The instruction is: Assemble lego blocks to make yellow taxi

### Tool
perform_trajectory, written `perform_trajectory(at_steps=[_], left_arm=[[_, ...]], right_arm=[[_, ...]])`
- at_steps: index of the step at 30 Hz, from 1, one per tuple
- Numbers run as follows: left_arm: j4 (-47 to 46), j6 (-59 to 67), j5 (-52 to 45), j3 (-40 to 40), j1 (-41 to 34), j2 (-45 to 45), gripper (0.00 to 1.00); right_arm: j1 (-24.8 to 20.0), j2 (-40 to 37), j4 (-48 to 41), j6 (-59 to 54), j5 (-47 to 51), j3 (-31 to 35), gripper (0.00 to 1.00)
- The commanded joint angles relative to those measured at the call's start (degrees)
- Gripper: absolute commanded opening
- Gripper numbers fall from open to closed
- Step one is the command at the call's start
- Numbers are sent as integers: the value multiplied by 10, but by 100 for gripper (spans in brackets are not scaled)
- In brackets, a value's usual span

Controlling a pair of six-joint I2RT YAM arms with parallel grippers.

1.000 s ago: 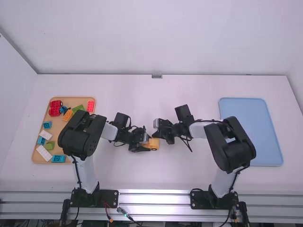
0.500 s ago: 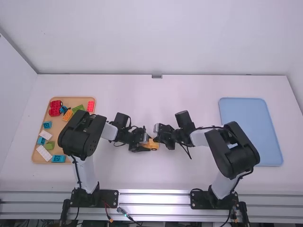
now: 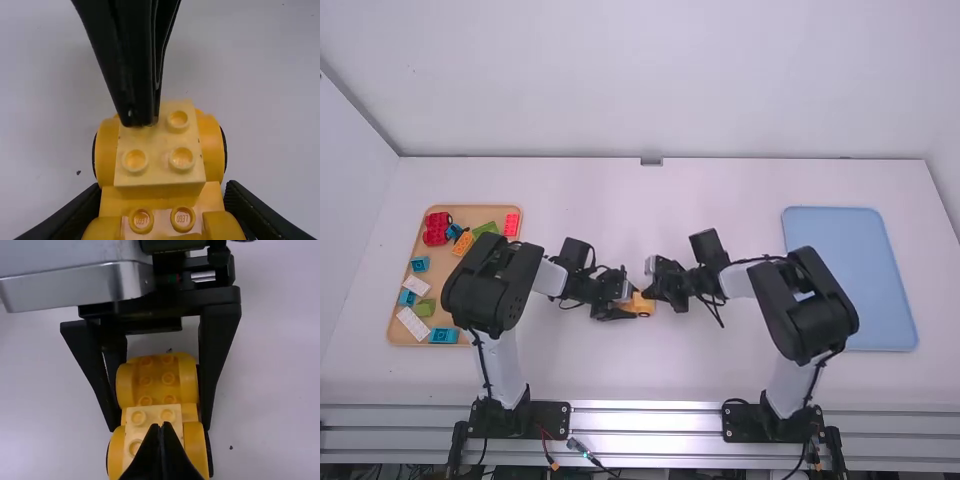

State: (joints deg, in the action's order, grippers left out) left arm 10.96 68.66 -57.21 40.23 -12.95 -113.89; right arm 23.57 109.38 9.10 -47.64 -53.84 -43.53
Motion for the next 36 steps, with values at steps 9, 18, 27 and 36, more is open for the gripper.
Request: perform_trajectory(at_steps=[9, 18, 27, 36], left_arm=[[-4, -3, -8, 4, -9, -7, 52], [15, -39, -8, 4, -10, -7, 59], [75, -90, -3, 4, -26, -7, 62], [47, -93, 33, 24, -54, -7, 82]], right_arm=[[-9, -33, -13, -34, -12, -33, 0], [-49, -148, -61, 76, 174, -56, 7], [-97, -183, -161, 202, 394, -56, 73], [-116, -183, -170, 207, 387, -56, 99]])
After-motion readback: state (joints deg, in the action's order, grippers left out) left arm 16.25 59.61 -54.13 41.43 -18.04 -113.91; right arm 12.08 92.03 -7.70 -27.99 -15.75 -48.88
